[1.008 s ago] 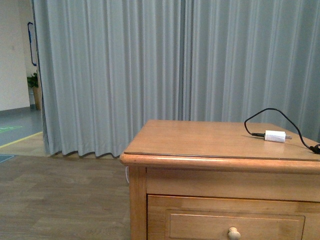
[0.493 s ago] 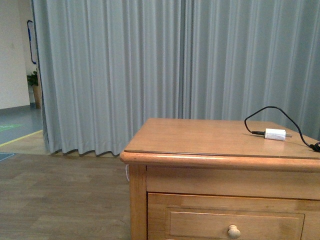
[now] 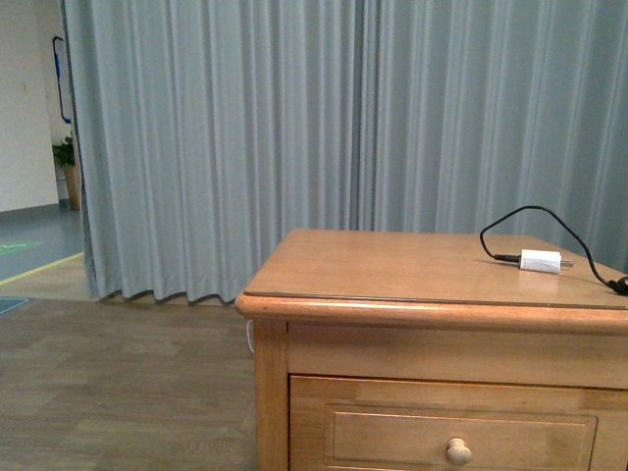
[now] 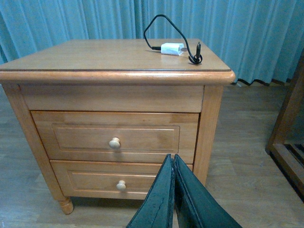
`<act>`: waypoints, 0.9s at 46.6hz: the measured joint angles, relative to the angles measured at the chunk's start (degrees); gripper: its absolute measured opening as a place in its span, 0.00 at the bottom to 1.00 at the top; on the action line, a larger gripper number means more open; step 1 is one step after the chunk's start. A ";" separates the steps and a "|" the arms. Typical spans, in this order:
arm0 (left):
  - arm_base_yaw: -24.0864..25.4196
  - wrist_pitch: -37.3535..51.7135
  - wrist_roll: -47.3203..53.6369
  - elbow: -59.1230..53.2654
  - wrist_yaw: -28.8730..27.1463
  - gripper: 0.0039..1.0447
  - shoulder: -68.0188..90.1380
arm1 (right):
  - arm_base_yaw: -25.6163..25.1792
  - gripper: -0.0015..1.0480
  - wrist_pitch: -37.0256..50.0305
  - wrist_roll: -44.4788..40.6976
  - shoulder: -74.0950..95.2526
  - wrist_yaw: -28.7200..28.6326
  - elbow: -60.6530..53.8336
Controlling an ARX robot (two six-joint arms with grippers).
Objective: Place pink marker in drawer with both arms
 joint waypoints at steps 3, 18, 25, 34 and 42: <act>0.00 0.00 0.00 0.00 0.00 0.94 0.00 | 0.00 0.01 -5.73 0.00 -4.52 0.02 -0.44; 0.00 -0.02 0.00 0.00 0.00 0.94 0.00 | 0.00 0.01 -9.70 -0.02 -10.01 0.00 -0.55; 0.00 -0.02 0.00 0.00 0.00 0.94 0.00 | 0.00 0.08 -9.70 -0.11 -9.99 0.00 -0.55; 0.00 -0.02 0.00 0.00 0.00 0.94 0.00 | 0.00 0.40 -9.70 -0.11 -9.99 0.00 -0.55; 0.00 -0.02 0.00 0.00 0.00 0.94 0.00 | 0.00 0.72 -9.70 -0.11 -9.99 0.00 -0.55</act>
